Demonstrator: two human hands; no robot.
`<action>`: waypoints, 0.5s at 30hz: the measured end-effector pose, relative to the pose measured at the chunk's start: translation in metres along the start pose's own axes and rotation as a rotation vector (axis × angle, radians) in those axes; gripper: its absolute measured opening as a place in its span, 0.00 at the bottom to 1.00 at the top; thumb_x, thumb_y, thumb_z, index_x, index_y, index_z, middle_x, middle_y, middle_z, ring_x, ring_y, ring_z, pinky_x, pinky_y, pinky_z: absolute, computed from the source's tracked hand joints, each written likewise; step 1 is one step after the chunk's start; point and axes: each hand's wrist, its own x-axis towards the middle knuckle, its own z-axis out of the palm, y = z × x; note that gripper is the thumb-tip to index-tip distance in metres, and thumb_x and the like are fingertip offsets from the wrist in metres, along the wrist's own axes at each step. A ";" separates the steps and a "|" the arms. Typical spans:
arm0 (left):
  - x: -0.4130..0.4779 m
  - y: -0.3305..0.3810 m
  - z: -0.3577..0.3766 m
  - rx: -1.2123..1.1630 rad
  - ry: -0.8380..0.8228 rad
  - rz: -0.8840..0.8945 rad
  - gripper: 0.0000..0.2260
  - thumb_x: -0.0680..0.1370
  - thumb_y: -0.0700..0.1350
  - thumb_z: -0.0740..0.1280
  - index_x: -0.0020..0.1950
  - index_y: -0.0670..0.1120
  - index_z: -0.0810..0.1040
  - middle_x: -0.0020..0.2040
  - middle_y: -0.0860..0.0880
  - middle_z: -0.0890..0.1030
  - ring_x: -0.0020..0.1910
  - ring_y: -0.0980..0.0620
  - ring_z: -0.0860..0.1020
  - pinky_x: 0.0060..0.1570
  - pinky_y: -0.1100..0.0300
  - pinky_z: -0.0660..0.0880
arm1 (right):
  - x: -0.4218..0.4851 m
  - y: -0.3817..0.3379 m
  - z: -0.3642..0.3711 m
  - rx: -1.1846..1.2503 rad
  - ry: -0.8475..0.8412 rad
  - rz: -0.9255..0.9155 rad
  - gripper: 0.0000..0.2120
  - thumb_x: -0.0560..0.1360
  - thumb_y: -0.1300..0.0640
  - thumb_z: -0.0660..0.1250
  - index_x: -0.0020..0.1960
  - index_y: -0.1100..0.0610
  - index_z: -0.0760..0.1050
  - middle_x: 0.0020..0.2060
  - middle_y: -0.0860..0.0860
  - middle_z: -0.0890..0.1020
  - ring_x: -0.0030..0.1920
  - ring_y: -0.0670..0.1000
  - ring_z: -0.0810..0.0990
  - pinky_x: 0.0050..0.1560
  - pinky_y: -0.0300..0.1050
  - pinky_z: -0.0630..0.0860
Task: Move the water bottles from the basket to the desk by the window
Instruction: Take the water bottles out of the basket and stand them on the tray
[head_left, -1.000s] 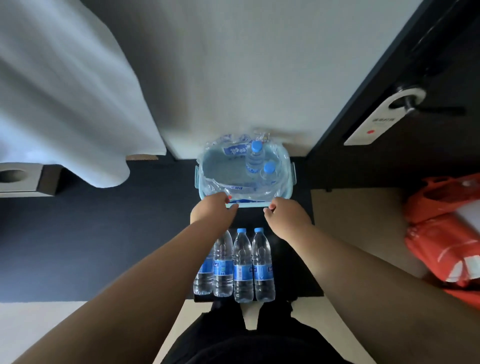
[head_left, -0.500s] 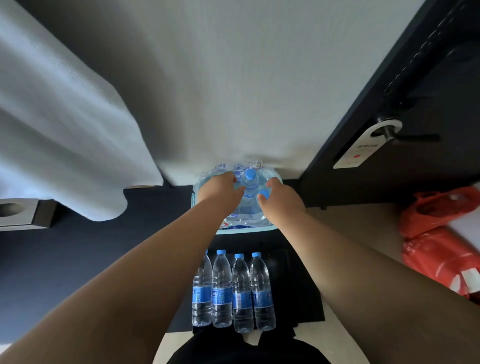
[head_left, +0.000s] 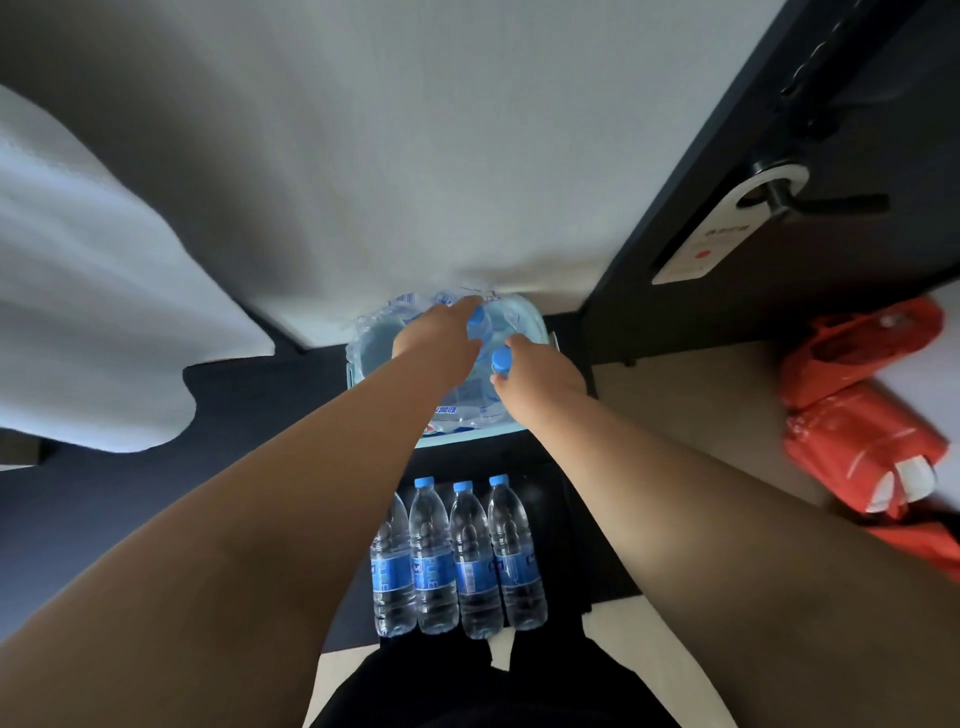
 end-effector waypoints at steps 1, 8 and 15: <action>0.002 0.001 0.002 -0.004 -0.004 -0.001 0.25 0.82 0.50 0.64 0.78 0.63 0.63 0.68 0.49 0.77 0.54 0.44 0.81 0.41 0.54 0.74 | 0.000 0.001 0.002 -0.001 0.007 -0.001 0.23 0.83 0.45 0.63 0.76 0.49 0.66 0.58 0.53 0.82 0.53 0.57 0.82 0.39 0.47 0.71; -0.005 0.000 0.027 -0.063 0.016 -0.049 0.15 0.83 0.47 0.65 0.70 0.54 0.72 0.60 0.45 0.79 0.43 0.45 0.75 0.39 0.53 0.72 | 0.000 0.005 0.011 0.034 0.043 -0.011 0.17 0.83 0.43 0.63 0.69 0.48 0.69 0.48 0.52 0.81 0.44 0.55 0.78 0.31 0.45 0.65; -0.031 0.000 0.021 -0.189 0.106 -0.091 0.10 0.82 0.46 0.65 0.62 0.49 0.76 0.49 0.45 0.83 0.44 0.42 0.79 0.41 0.52 0.77 | -0.019 0.005 0.007 0.139 0.150 -0.086 0.10 0.83 0.49 0.64 0.63 0.51 0.73 0.48 0.51 0.81 0.46 0.56 0.81 0.39 0.48 0.73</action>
